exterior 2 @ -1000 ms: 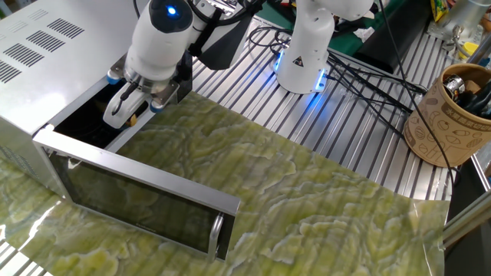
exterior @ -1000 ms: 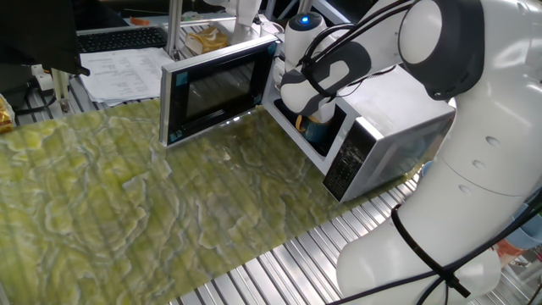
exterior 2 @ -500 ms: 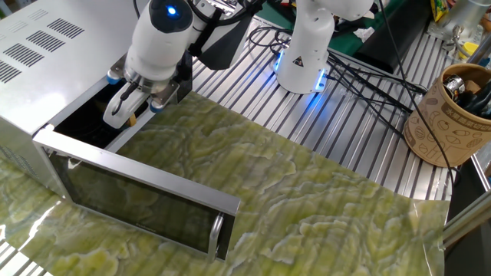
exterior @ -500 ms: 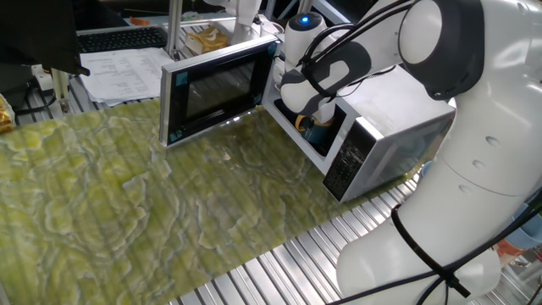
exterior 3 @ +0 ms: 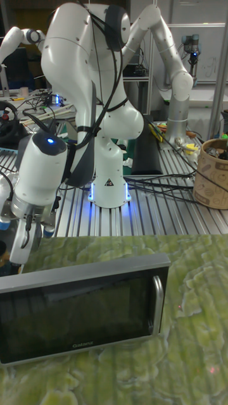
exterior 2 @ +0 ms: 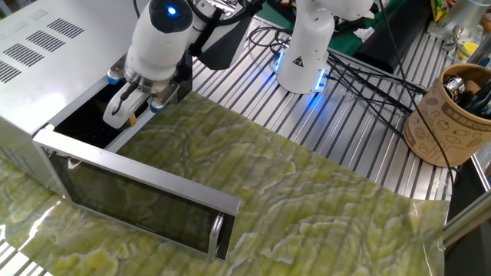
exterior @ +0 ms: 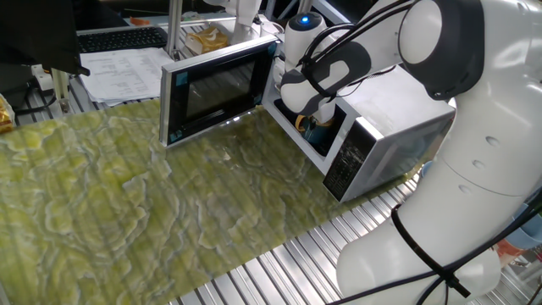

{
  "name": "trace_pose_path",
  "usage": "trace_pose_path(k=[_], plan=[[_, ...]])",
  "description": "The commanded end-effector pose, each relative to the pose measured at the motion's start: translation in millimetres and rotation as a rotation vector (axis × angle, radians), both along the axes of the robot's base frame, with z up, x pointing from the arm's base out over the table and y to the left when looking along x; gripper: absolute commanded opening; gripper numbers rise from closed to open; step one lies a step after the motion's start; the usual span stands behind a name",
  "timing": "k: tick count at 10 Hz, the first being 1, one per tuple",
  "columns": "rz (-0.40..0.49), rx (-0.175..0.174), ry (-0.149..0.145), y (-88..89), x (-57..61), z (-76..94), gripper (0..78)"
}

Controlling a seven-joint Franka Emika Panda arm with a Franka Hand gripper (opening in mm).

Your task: Put the bowl into the microwave

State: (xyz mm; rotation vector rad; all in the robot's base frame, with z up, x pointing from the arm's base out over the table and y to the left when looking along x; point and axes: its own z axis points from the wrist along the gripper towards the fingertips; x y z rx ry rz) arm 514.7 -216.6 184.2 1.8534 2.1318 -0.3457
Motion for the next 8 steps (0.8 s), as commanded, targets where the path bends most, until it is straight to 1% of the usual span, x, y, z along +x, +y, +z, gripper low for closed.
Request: trace_pose_path(k=[1, 4, 6, 7, 8], plan=[[-0.017, 0.021, -0.007, 36.5, 7.9, 22.4, 77.4], [0.002, 0.028, -0.001, 37.5, 8.4, 23.5, 77.4], [0.013, 0.044, 0.005, 48.8, 9.3, 31.1, 77.4], [0.023, 0.065, 0.007, 55.6, 9.8, 36.2, 77.4], [0.028, 0.096, 0.006, 61.8, 10.8, 40.4, 77.4]])
